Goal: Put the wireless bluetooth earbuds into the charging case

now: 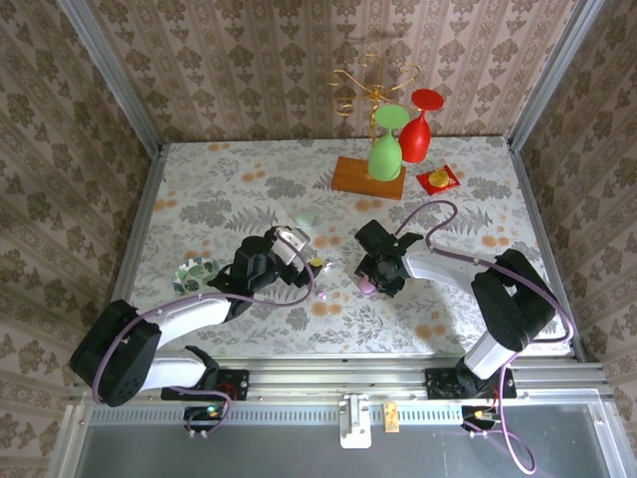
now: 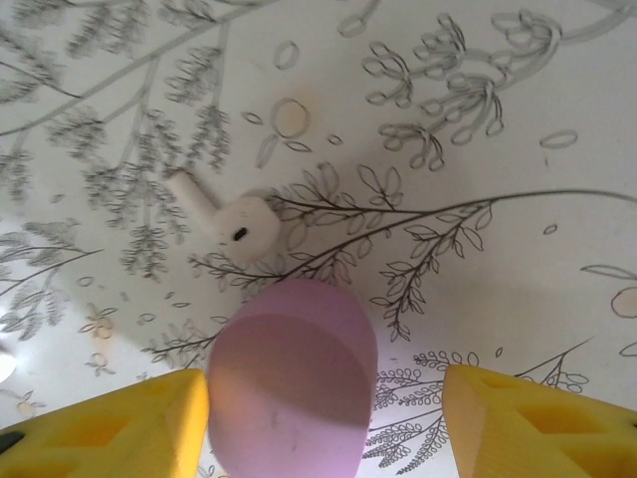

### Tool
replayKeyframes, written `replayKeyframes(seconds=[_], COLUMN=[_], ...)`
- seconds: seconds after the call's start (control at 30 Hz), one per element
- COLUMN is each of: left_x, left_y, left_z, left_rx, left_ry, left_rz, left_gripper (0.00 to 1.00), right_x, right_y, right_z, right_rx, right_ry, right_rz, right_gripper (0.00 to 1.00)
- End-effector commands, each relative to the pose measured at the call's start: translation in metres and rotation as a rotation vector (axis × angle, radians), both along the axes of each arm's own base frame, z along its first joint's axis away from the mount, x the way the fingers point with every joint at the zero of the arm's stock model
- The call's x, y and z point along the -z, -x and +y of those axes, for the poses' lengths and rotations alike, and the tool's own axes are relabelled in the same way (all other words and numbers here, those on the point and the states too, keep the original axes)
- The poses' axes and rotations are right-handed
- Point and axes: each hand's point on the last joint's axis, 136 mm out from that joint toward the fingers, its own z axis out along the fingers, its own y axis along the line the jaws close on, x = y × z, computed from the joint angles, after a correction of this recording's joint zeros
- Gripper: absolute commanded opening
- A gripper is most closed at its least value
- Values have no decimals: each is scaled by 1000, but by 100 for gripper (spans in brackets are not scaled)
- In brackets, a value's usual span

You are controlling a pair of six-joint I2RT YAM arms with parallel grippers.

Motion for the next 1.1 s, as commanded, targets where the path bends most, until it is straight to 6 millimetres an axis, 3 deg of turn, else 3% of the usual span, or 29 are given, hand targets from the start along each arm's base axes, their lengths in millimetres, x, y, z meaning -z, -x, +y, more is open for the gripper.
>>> replayKeyframes(seconds=[0.0,0.2,0.47,0.6,0.7,1.07], left_x=[-10,-4,-2,-2,-4,-4], left_y=[5,16,21,23,26,46], left_z=[-12,-20,-29,-32,-35,-66], left_rx=[70,141,187,205,217,283], left_ry=[-3,-10,8,10,26,69], left_rz=[-64,-92,-81,-84,-83,-88], left_gripper=[100,100,100,100,100,100], right_x=[5,8,6,9,8,-19], right_y=[3,-3,-8,-7,-6,-14], right_z=[-1,-4,-9,-10,-9,-7], right_rx=[69,78,55,42,38,107], right_ry=[-6,0,6,6,-3,-104], right_rz=[59,61,48,61,61,-47], right_gripper=[62,55,53,42,39,38])
